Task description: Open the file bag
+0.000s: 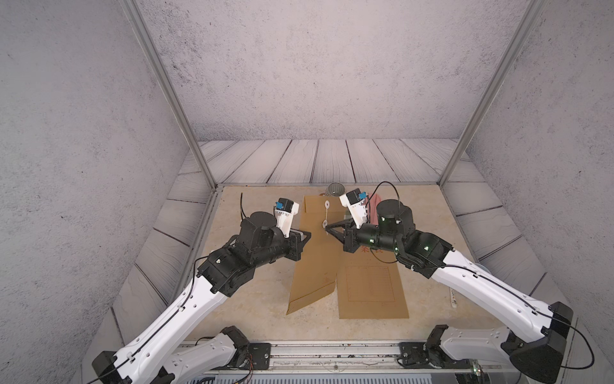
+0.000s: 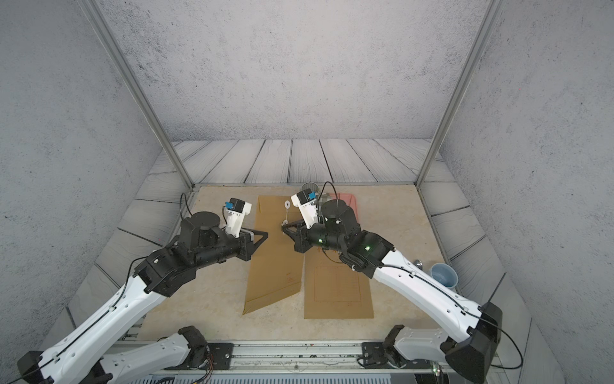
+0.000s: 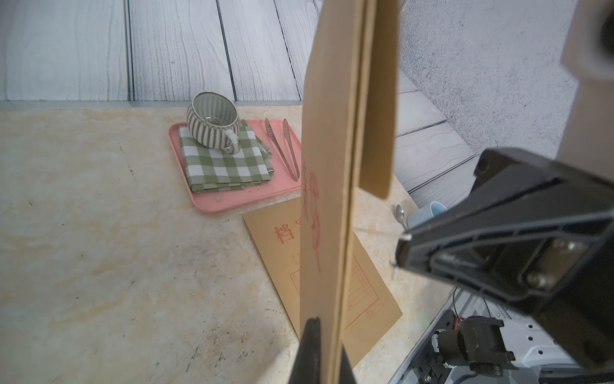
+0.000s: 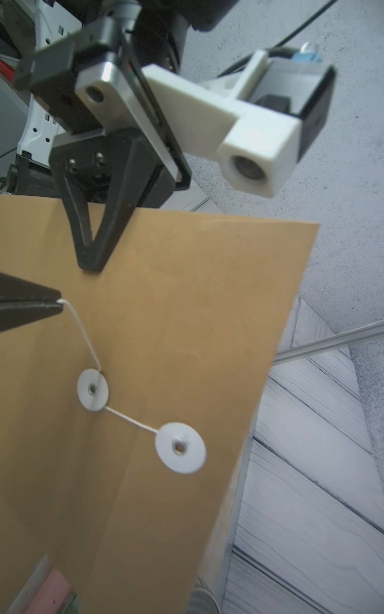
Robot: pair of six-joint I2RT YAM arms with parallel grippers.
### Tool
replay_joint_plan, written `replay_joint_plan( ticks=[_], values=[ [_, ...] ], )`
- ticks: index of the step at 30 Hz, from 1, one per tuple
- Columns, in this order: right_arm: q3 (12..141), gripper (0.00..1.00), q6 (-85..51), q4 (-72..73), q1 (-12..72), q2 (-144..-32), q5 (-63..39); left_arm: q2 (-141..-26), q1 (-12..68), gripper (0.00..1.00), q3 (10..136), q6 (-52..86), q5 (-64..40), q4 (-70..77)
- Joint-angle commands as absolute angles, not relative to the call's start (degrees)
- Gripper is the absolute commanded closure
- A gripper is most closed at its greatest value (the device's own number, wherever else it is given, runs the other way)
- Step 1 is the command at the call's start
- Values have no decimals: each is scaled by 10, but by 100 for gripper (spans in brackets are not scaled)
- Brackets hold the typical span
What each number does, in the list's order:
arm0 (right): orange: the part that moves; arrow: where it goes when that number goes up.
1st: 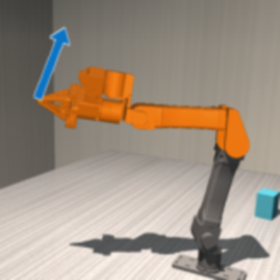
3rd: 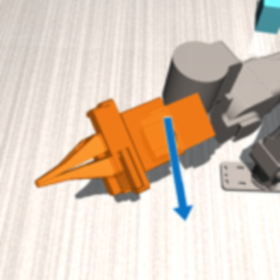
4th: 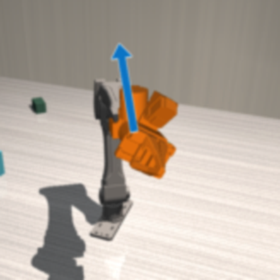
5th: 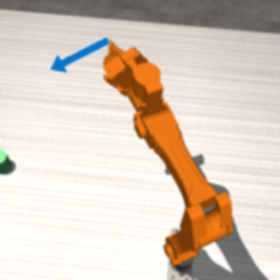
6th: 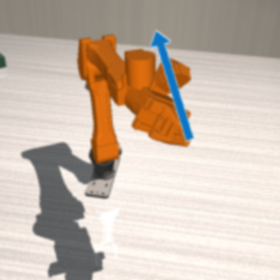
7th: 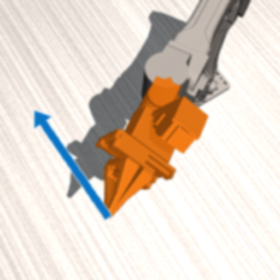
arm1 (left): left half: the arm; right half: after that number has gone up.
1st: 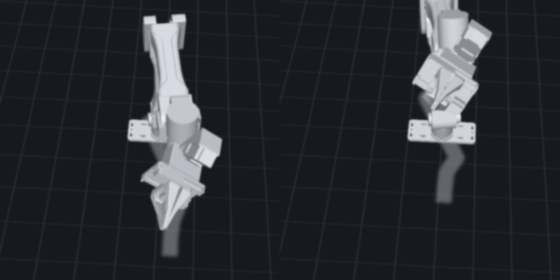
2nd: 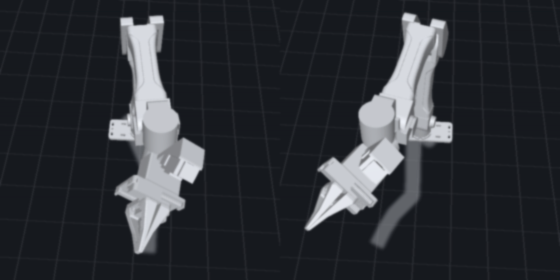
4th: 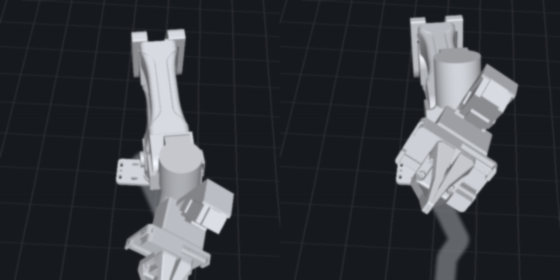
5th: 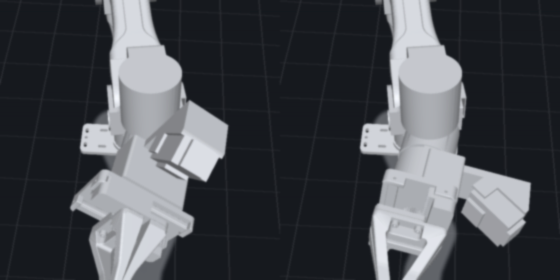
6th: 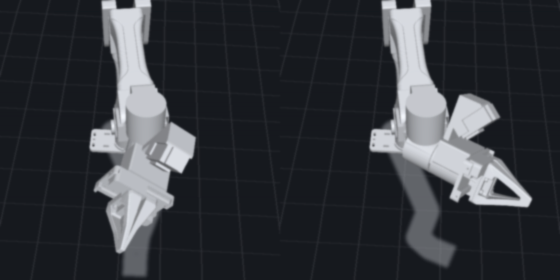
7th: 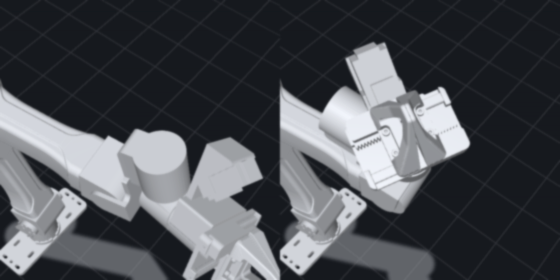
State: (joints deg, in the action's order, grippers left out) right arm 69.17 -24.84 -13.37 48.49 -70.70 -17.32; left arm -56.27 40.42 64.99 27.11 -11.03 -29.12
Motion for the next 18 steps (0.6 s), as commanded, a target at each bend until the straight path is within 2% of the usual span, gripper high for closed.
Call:
replay_joint_plan(
  ticks=[1, 7, 18],
  values=[
    [646, 100, -276, -115, 497, -697, -182, -552, 392, 100, 640, 285, -128, -250],
    [569, 100, -308, -122, 496, -662, -121, -545, 366, 100, 631, 301, -155, -235],
    [600, 100, -306, -188, 448, -674, -68, -539, 331, 100, 617, 305, -201, -229]
  ],
)
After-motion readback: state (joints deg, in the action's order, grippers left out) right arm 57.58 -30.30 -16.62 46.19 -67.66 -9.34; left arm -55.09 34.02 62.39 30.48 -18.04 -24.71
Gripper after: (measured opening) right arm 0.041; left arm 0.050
